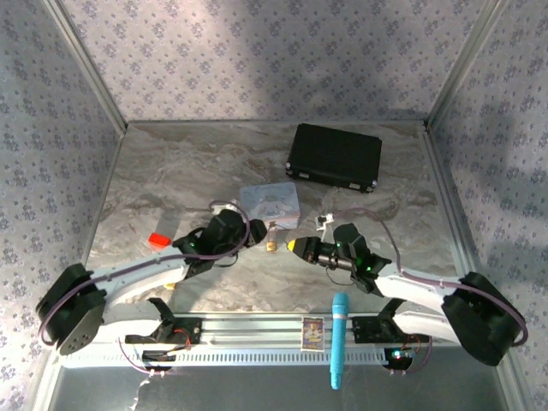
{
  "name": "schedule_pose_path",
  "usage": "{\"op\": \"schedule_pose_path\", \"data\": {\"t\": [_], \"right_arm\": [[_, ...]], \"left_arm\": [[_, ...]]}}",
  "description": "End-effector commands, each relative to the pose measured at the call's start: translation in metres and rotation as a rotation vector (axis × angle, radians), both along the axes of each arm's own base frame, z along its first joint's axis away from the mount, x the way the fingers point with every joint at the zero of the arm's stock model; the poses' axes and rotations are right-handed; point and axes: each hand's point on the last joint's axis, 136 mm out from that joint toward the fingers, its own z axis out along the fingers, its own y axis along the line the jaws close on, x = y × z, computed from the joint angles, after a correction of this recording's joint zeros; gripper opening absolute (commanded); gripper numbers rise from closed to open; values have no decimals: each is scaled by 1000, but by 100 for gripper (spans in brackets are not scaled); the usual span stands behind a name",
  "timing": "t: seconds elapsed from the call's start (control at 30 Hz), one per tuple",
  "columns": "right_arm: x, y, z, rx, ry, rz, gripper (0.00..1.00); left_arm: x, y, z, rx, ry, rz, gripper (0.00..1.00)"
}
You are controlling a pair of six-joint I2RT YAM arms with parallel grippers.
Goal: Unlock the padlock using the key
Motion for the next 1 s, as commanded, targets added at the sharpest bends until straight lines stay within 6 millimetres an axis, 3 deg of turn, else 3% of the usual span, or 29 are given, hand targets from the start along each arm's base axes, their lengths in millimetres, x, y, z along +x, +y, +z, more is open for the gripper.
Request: {"op": "schedule_pose_path", "data": {"t": [0.0,0.1,0.4,0.7,0.87,0.97], "right_arm": [[-5,-19,-22,-103,10,-17,0],[-6,-27,-25,-113,16,-22,0],[-5,-34,-29,-115,22,-28,0],[0,-26,-30,-101,36,-12,0],[4,-23,-31,-91,36,-7,0],[7,-18,-32,-61,42,5,0]], "left_arm": [[-2,-19,-9,55,-50,-126,48],[-4,-34,-25,36,-43,-185,48],[5,-50,-55,74,-72,-239,53],[12,-30,-88,165,-26,-137,53],[12,-44,-92,96,-17,-157,42],[13,-50,-88,52,-22,-156,31]]}}
